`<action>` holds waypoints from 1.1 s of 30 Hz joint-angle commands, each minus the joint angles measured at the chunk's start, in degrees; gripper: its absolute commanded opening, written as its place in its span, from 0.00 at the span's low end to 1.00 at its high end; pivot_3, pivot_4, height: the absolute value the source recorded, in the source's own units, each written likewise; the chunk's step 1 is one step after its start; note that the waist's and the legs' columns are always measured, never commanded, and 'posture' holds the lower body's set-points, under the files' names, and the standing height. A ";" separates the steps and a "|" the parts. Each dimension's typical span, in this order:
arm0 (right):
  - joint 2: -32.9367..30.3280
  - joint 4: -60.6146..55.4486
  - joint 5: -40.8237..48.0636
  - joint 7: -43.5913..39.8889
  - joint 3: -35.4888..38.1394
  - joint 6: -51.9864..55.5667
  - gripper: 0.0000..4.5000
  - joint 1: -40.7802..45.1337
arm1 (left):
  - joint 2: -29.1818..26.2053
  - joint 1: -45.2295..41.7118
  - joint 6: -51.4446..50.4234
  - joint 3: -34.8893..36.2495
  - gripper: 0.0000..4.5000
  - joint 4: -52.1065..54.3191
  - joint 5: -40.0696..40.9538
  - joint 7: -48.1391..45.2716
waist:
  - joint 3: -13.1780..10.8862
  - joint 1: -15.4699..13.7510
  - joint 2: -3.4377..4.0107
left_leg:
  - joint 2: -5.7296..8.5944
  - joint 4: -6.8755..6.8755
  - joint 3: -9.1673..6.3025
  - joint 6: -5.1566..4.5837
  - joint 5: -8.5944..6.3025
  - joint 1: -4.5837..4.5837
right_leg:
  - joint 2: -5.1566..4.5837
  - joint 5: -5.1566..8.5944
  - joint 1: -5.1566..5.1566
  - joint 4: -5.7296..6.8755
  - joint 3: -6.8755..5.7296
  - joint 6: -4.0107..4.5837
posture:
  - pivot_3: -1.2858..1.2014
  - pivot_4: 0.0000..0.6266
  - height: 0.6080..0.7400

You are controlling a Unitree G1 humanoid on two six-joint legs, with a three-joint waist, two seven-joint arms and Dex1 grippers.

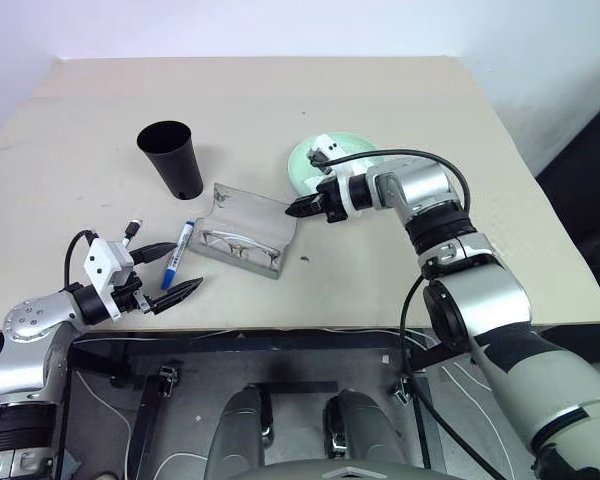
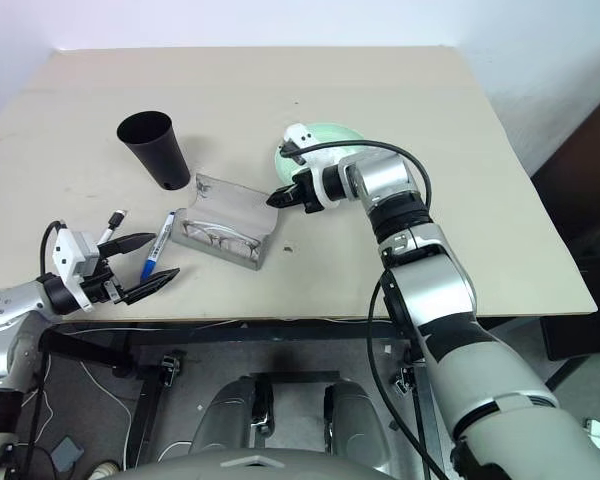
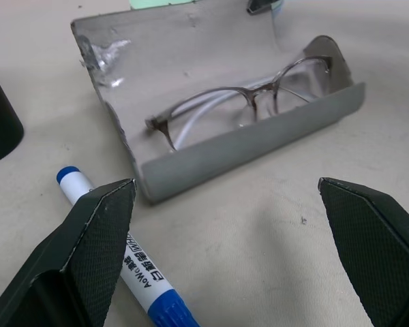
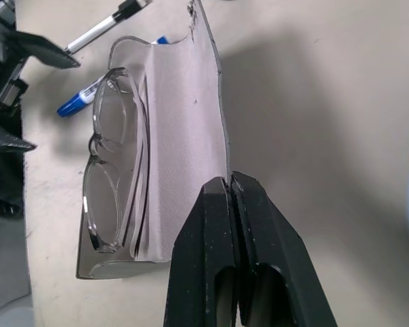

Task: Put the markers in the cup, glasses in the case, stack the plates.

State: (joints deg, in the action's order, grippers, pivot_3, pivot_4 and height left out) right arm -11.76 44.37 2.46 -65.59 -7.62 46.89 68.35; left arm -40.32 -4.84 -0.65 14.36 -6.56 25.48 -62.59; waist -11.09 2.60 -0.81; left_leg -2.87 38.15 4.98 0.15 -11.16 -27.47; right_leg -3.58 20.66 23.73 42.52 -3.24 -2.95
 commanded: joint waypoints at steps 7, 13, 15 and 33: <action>-1.68 -7.82 -0.93 4.27 -3.94 -8.70 0.00 -4.50 | 0.62 -1.66 1.14 -0.55 1.00 0.11 -0.46 -0.26 | 0.00 -0.04 0.00 | 0.00 0.01 0.01 0.00 0.00 0.00 | 0.00 0.00 0.00 0.00 -0.01 -0.01 | 0.52 0.24 0.55; -5.30 -12.42 -2.23 2.71 -6.48 -19.81 0.00 -8.70 | 0.54 -2.33 0.62 -0.78 1.00 0.28 -0.61 -0.18 | 0.00 -0.17 0.00 | 0.02 0.03 0.01 -0.01 0.00 0.01 | 0.01 -0.01 -0.04 -0.01 -0.03 -0.03 | 0.52 0.24 0.55; -6.10 -14.34 -1.75 1.79 -6.82 -20.49 0.00 -9.57 | 0.46 -2.34 0.53 -0.79 1.00 0.29 -0.65 -0.16 | 0.00 -0.18 0.00 | 0.02 0.03 0.01 -0.01 0.01 0.01 | 0.01 -0.02 -0.04 -0.01 -0.03 -0.05 | 0.52 0.24 0.55; -7.52 -28.47 -0.10 2.78 -7.38 -20.51 0.00 -16.05 | 0.74 -2.64 0.37 -1.25 1.00 0.50 -0.88 0.39 | 0.00 -0.17 0.00 | -0.03 0.04 -0.01 0.00 0.01 0.06 | 0.05 -0.02 -0.09 -0.02 -0.03 -0.05 | 0.52 0.24 0.55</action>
State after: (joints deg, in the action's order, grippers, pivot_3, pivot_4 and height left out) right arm -18.85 19.24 1.52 -63.20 -15.30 28.14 52.00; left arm -39.43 -6.95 -0.80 12.56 -6.77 24.38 -62.26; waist -11.08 2.43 -0.82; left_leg -2.90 38.19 4.97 0.15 -11.15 -27.41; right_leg -3.53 20.64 23.65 42.50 -3.27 -3.01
